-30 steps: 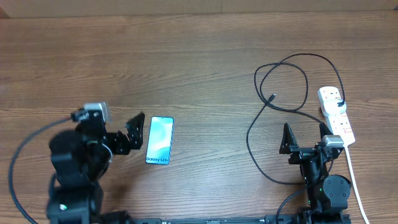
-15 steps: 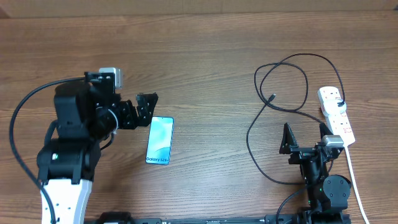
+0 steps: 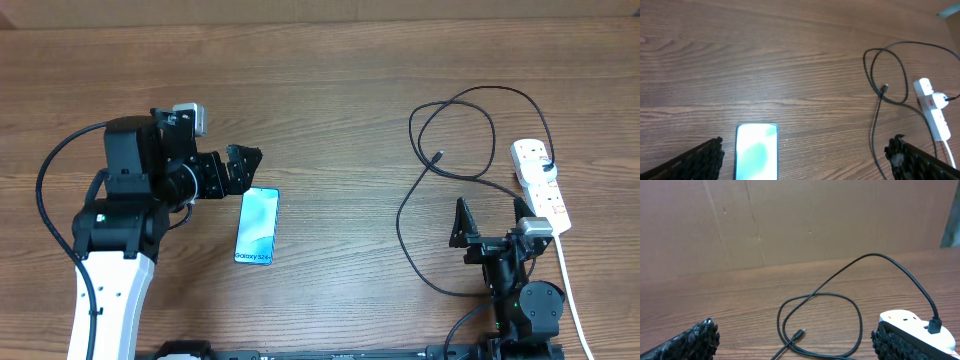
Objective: Plug charger to phone and switch on socket
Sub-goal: 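Move the left gripper forward over the blue smartphone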
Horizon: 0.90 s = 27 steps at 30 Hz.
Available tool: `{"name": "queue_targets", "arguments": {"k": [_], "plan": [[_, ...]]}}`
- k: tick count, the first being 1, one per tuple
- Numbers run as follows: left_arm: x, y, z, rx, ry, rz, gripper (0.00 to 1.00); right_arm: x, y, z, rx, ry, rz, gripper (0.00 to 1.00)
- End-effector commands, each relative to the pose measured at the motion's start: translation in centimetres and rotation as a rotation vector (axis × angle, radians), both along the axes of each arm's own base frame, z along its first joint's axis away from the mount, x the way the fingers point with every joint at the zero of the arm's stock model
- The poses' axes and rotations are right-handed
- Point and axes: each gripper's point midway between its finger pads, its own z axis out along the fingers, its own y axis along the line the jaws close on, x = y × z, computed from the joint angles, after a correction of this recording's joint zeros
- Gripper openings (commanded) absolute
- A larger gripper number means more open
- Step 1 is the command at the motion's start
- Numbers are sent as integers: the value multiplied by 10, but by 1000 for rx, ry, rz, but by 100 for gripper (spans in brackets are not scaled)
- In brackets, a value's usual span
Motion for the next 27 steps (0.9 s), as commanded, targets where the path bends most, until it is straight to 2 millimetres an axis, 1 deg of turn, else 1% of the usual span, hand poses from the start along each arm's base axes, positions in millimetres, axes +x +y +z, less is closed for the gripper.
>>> {"name": "queue_targets", "arguments": {"k": [1, 5, 7, 11, 15, 17, 24, 27], "plan": [[5, 2, 6, 19, -7, 11, 100, 0, -3, -1, -4, -7, -13, 100], [3, 10, -2, 78, 35, 46, 100, 0, -3, -1, -4, -7, -13, 100], [1, 9, -5, 108, 59, 48, 100, 0, -3, -1, -4, -7, -13, 100], [-2, -2, -6, 134, 94, 23, 100, 0, -3, -1, -4, -7, -13, 100], [4, -10, -10, 128, 127, 30, 100, 0, -3, -1, -4, -7, -13, 100], [6, -11, -17, 134, 155, 27, 100, 0, -3, -1, -4, -7, -13, 100], [10, -13, -51, 158, 275, 17, 100, 0, -3, -1, -4, -7, -13, 100], [10, -13, -59, 165, 306, 15, 100, 0, -3, -1, -4, -7, -13, 100]]}}
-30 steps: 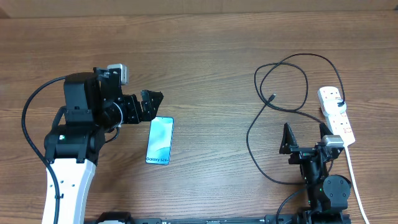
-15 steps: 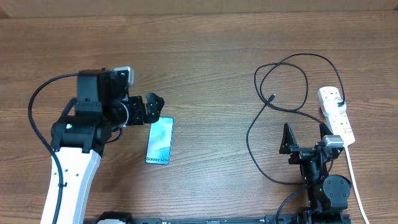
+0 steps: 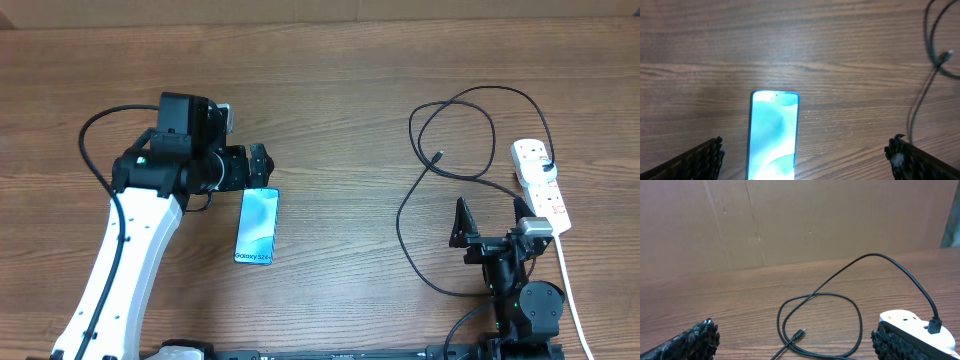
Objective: Plug charger to phone and switch on socket
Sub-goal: 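Move the left gripper forward over the blue smartphone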
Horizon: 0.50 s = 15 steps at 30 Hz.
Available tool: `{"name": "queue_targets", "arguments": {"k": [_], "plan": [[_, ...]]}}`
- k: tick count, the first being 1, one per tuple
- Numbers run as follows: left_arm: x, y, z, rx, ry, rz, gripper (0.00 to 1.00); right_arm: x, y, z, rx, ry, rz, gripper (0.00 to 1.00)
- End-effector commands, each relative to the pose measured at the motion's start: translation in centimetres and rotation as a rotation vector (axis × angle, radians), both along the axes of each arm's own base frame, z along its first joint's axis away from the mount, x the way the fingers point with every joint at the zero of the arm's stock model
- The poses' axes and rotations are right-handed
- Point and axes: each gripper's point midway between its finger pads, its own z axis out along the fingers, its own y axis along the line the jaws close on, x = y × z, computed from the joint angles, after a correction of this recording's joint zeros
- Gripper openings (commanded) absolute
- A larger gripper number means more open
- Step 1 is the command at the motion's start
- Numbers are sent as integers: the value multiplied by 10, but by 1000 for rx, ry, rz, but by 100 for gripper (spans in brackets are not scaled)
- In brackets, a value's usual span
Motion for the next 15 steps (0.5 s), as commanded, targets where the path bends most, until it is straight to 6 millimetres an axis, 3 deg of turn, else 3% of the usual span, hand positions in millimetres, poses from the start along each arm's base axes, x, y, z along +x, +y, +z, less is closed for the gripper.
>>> {"name": "queue_targets", "arguments": {"k": [1, 15], "plan": [[3, -1, -2, 7, 18, 11, 100, 0, -3, -1, -3, -7, -13, 100], [14, -3, -32, 90, 69, 22, 100, 0, -3, -1, -3, -7, -14, 100]]}}
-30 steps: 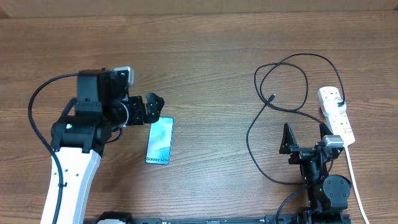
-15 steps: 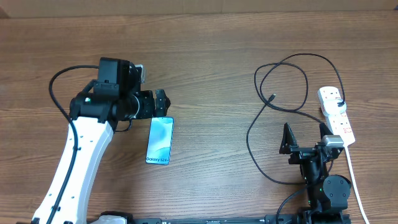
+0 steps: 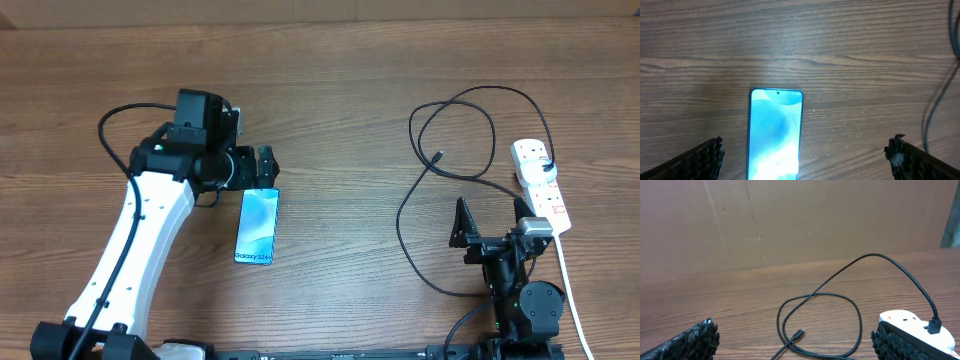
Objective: Plug charger to phone and switch on socket
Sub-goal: 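Move the left gripper forward over the blue smartphone, then lower the left gripper and grasp the smartphone's top edge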
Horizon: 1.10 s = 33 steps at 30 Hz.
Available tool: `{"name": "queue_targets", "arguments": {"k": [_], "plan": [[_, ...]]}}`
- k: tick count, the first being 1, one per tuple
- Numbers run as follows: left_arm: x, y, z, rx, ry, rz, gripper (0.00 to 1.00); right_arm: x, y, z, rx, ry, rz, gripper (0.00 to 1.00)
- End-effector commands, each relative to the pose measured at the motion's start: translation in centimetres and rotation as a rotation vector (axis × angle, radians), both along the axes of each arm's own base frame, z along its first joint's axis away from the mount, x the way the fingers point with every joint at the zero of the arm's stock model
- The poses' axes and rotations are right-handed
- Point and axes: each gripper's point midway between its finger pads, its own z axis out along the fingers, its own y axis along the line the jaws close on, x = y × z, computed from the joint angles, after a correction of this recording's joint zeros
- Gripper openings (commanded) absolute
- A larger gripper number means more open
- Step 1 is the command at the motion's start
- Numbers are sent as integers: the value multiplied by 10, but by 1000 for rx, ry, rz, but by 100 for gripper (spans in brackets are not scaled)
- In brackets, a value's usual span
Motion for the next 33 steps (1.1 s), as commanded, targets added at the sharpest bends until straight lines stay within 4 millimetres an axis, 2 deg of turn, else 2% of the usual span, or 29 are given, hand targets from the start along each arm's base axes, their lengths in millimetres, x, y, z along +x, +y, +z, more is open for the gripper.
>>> {"name": "queue_targets", "arguments": {"k": [1, 5, 11, 17, 33], "plan": [[8, 2, -9, 60, 16, 31, 100, 0, -3, -1, -2, -7, -13, 100], [2, -3, -30, 95, 88, 12, 100, 0, -3, -1, -2, -7, -13, 100], [-15, 11, -56, 208, 214, 59, 99, 0, -3, -1, -2, -7, -13, 100], [-26, 13, -61, 216, 264, 55, 100, 0, -3, -1, -2, -7, -13, 100], [-57, -4, -86, 258, 324, -79, 100, 0, -3, -1, -2, -7, -13, 100]]}}
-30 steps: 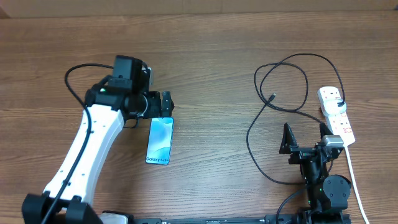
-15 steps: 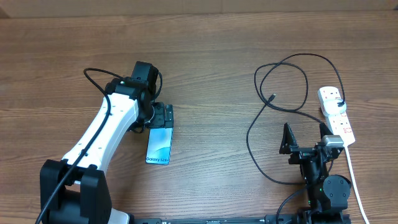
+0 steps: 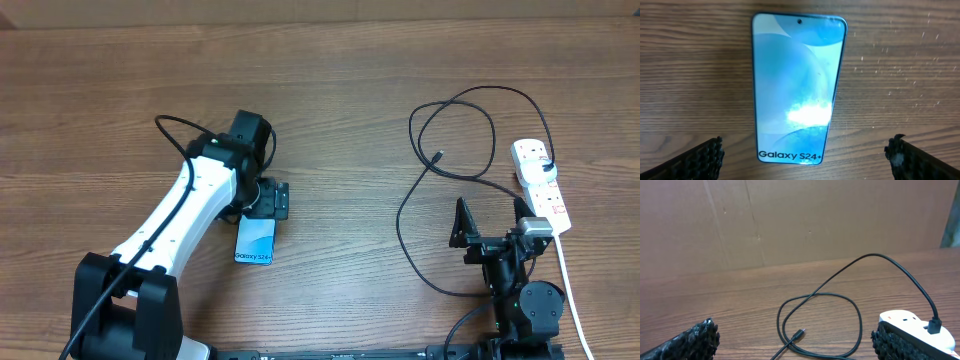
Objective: Plug charger to phone and switch on socket
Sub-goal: 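Lower the left gripper and grasp the smartphone's top edge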
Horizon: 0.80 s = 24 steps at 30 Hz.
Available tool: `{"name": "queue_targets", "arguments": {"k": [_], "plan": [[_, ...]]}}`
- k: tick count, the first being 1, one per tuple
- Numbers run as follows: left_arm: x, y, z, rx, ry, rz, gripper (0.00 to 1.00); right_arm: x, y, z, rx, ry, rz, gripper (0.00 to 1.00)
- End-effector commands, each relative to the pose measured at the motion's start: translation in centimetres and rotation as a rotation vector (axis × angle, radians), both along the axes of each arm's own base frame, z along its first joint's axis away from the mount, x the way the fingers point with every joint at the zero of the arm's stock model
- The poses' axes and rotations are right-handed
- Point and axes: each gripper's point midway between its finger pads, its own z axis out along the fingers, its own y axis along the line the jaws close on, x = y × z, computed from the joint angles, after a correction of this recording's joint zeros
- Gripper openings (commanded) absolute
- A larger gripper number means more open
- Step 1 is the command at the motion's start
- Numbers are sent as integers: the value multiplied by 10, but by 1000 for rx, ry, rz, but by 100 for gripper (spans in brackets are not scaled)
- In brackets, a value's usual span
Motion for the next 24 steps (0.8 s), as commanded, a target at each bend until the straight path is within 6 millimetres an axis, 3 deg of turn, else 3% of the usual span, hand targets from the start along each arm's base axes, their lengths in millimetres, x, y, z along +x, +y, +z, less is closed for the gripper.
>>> {"name": "queue_targets", "arguments": {"k": [1, 24], "plan": [[-10, 1, -11, 23, 28, -41, 100, 0, -3, -1, -2, -7, -13, 100], [-6, -1, -20, 12, 0, -30, 99, 0, -3, -1, -2, -7, -13, 100]]}}
